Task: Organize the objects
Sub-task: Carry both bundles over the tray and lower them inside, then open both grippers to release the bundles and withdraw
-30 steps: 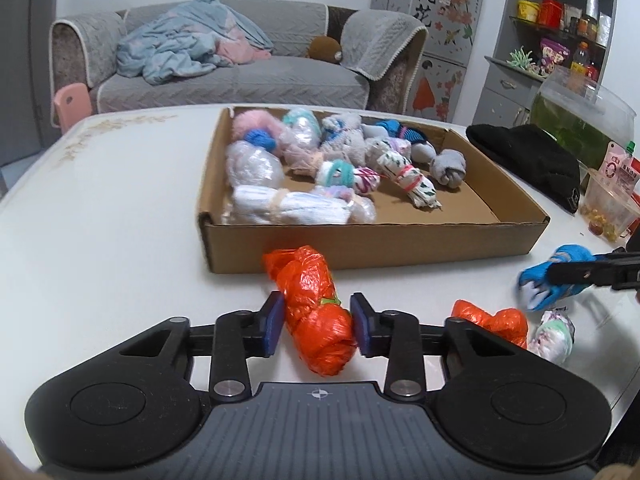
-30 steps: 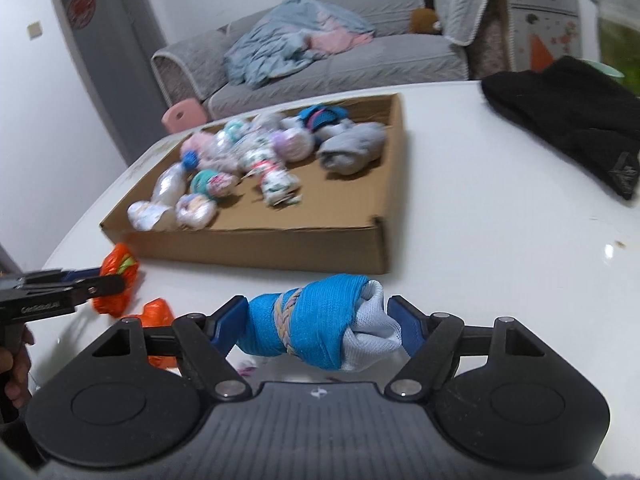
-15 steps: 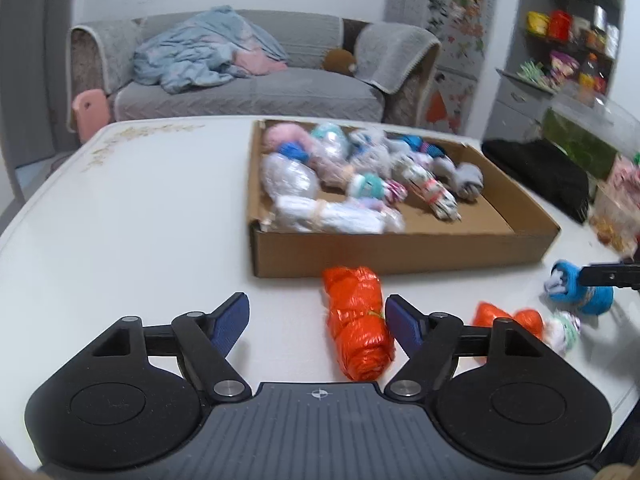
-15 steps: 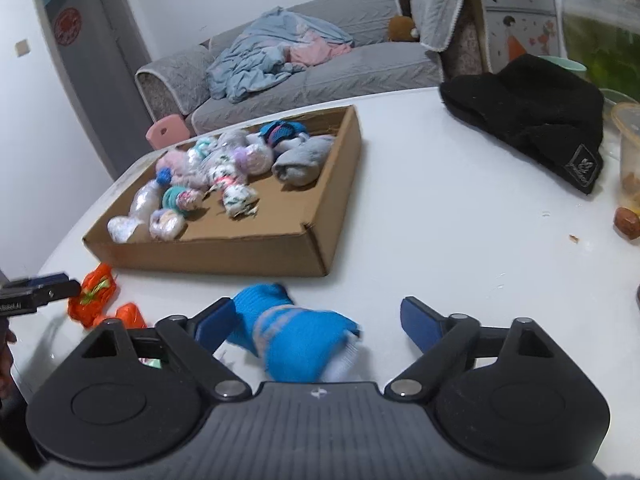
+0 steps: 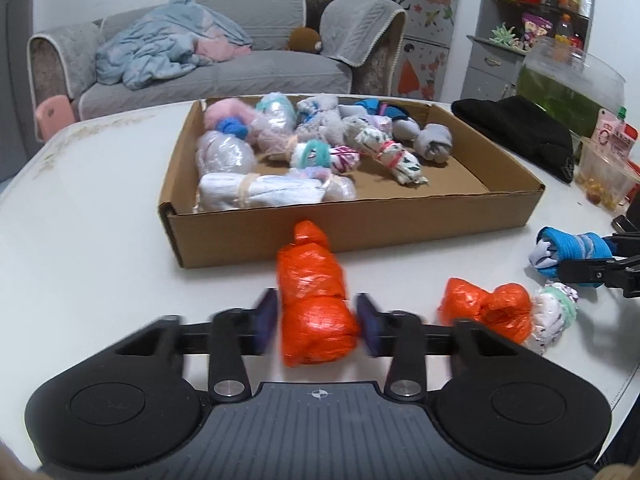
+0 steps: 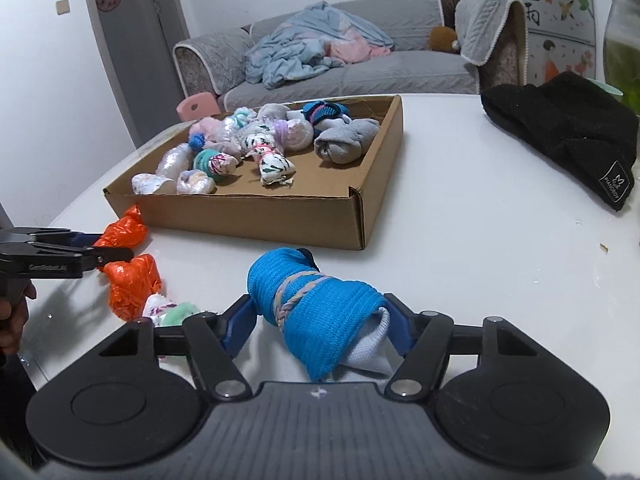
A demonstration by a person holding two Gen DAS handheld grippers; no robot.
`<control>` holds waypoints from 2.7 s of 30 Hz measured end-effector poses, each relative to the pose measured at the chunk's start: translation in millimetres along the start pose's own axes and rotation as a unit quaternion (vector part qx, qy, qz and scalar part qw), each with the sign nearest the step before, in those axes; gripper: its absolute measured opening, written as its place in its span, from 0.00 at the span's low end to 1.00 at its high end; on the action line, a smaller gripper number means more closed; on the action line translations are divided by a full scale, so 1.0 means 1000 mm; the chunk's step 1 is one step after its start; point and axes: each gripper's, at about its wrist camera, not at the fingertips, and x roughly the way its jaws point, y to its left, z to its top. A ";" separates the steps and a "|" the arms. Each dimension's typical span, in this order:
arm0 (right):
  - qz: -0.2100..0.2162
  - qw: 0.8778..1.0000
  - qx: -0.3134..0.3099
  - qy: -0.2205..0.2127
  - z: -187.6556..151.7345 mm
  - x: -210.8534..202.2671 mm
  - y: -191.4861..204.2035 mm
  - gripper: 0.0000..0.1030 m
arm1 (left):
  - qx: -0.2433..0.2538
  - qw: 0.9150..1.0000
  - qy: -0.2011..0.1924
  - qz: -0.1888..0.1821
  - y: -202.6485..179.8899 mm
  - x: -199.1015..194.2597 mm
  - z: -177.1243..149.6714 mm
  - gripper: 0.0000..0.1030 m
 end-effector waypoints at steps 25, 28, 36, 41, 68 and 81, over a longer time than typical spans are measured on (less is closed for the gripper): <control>0.005 0.997 -0.036 -0.068 0.142 -0.020 -0.001 0.58 | 0.081 0.993 -0.082 -0.033 -0.037 -0.033 0.143 0.38; 0.007 0.998 -0.045 -0.048 0.144 -0.003 0.002 0.58 | 0.092 0.993 -0.066 -0.043 -0.050 -0.011 0.150 0.38; 0.006 0.998 -0.067 0.014 0.135 0.031 0.000 0.58 | 0.105 0.991 0.015 -0.082 -0.066 0.052 0.140 0.38; 0.008 0.996 -0.075 0.041 0.128 0.049 -0.001 0.58 | 0.106 0.989 0.052 -0.090 -0.064 0.083 0.131 0.38; -0.004 0.972 -0.218 0.085 0.133 0.099 0.004 0.67 | 0.094 0.989 0.077 -0.083 -0.057 0.136 0.126 0.39; -0.013 0.975 -0.214 0.063 0.141 0.092 0.005 0.78 | 0.113 0.989 0.072 -0.062 -0.063 0.131 0.120 0.64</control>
